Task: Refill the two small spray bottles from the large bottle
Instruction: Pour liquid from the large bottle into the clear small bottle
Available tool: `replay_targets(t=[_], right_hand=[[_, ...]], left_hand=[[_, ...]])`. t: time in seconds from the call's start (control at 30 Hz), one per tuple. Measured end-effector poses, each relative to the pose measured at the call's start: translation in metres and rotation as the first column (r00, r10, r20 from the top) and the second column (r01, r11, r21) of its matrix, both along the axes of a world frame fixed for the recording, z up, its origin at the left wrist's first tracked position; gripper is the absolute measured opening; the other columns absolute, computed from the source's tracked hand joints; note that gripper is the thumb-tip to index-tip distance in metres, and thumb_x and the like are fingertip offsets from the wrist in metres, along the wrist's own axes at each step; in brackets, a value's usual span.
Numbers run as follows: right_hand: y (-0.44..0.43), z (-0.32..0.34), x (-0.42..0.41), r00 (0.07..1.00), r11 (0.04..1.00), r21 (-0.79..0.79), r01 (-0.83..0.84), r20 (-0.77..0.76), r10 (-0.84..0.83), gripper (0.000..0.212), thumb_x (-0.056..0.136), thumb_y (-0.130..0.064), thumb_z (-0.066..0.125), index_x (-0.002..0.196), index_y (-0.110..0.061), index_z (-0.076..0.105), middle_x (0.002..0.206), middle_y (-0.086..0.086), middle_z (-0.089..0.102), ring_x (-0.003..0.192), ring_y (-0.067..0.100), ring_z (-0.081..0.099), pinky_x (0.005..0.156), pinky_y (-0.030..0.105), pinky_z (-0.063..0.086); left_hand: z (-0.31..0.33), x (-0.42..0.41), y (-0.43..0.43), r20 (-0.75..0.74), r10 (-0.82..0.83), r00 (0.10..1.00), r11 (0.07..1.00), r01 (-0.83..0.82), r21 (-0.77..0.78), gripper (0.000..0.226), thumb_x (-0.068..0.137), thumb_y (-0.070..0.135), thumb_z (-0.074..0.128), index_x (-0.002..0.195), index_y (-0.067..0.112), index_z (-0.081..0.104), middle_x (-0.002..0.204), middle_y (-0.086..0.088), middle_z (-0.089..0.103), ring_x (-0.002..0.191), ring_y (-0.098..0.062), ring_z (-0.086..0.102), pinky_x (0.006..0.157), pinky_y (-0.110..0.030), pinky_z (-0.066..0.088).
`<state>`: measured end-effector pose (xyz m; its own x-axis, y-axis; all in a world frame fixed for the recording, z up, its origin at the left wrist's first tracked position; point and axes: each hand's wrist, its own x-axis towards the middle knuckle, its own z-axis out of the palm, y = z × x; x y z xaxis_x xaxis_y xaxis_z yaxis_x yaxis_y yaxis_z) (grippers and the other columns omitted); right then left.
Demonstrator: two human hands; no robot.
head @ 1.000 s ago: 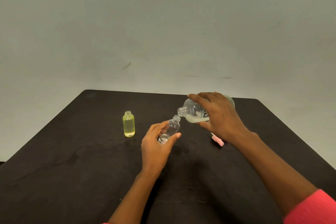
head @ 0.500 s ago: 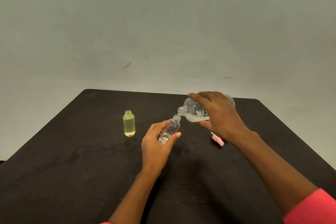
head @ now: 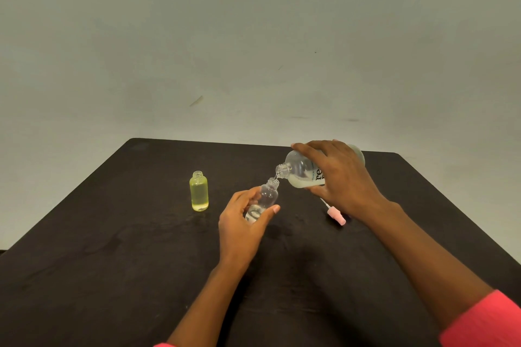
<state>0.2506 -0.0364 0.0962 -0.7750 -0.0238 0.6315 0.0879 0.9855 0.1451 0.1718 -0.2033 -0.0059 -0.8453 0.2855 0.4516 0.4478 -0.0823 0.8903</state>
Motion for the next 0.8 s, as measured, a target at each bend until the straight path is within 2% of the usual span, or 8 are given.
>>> replay_targets(t=[0.23,0.6,0.8], right_hand=[[0.0019,-0.0011,-0.0006,1.0,1.0,-0.007,0.011,0.022,-0.011,0.082,0.051,-0.017,0.087,0.127,-0.021,0.055,0.109,0.004,0.064,0.096,0.027,0.06,0.088,0.041,0.044],[0.0018,0.0005,-0.0009,1.0,1.0,-0.011,0.007,0.019,-0.007,0.082,0.051,-0.016,0.086,0.126,-0.02,0.055,0.109,0.005,0.064,0.096,0.027,0.06,0.088,0.04,0.044],[0.0011,0.0003,0.0008,1.0,1.0,-0.019,0.011,0.027,-0.011,0.081,0.054,-0.017,0.086,0.128,-0.021,0.054,0.111,0.005,0.063,0.099,0.027,0.059,0.09,0.041,0.043]], left_hand=[[-0.0021,-0.0008,-0.0005,0.007,-0.001,1.0,1.0,0.001,-0.004,0.043,0.071,0.021,0.083,0.111,0.021,0.067,0.102,0.01,0.066,0.095,-0.003,0.064,0.081,-0.017,0.053],[-0.0009,-0.0002,-0.0006,0.008,-0.004,1.0,1.0,0.004,0.01,0.041,0.07,0.02,0.083,0.103,0.035,0.063,0.101,0.01,0.066,0.094,-0.002,0.064,0.08,-0.014,0.051],[-0.0034,-0.0017,0.0005,0.011,-0.005,1.0,1.0,0.005,0.0,0.041,0.071,0.022,0.083,0.108,0.025,0.067,0.101,0.01,0.066,0.095,-0.005,0.065,0.082,-0.022,0.054]])
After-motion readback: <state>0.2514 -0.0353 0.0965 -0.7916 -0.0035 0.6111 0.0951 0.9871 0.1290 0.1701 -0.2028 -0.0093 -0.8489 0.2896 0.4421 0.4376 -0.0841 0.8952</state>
